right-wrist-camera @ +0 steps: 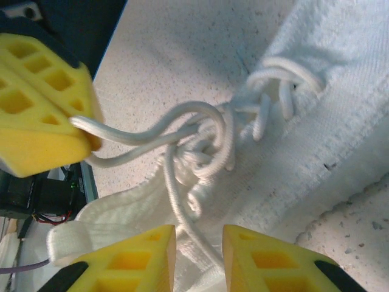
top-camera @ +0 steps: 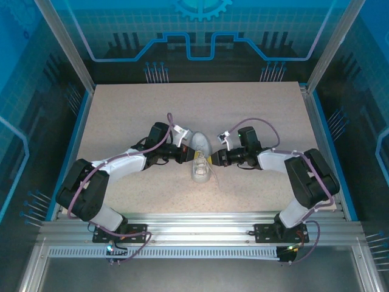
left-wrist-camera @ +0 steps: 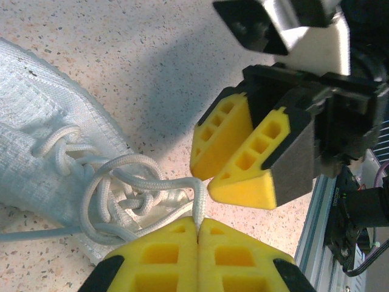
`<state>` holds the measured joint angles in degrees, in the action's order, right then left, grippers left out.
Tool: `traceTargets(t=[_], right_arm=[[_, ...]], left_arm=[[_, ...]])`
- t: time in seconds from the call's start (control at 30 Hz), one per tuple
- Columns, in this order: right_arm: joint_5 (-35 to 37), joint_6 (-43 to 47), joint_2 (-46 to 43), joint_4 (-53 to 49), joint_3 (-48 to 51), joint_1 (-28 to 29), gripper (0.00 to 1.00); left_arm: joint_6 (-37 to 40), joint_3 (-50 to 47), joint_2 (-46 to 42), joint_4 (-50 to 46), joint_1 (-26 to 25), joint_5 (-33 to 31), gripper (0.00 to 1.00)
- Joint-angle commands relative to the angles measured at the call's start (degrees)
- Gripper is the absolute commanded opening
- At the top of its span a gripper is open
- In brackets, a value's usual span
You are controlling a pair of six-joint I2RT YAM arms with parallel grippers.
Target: Tie the shoes
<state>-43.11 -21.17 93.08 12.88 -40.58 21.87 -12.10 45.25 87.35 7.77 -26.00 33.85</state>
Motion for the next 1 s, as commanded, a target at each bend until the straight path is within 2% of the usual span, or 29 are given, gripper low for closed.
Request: traceTargets(t=[0.0, 0.17, 0.6, 0.77, 0.97], right_arm=[[2.1, 2.7, -2.9, -2.9, 1.1, 0.7, 0.26], [3.5, 5.6, -2.5, -6.2, 0.7, 1.8, 0.29], [3.8, 7.6, 1.8, -6.9, -2.8, 4.8, 0.31], [5.9, 5.8, 0.1, -5.0, -1.4, 4.8, 0.03], [8.9, 3.4, -4.2, -3.9, -0.3, 4.6, 0.00]], left_arm=[[0.3, 1.6, -1.2, -0.9, 0.0, 0.2, 0.00], [0.5, 1.8, -1.2, -1.0, 0.0, 0.2, 0.00], [0.5, 1.7, -1.4, -1.1, 0.0, 0.1, 0.00], [0.5, 1.7, -1.3, -1.1, 0.0, 0.2, 0.00], [0.8, 1.8, -1.5, -1.3, 0.0, 0.1, 0.00]])
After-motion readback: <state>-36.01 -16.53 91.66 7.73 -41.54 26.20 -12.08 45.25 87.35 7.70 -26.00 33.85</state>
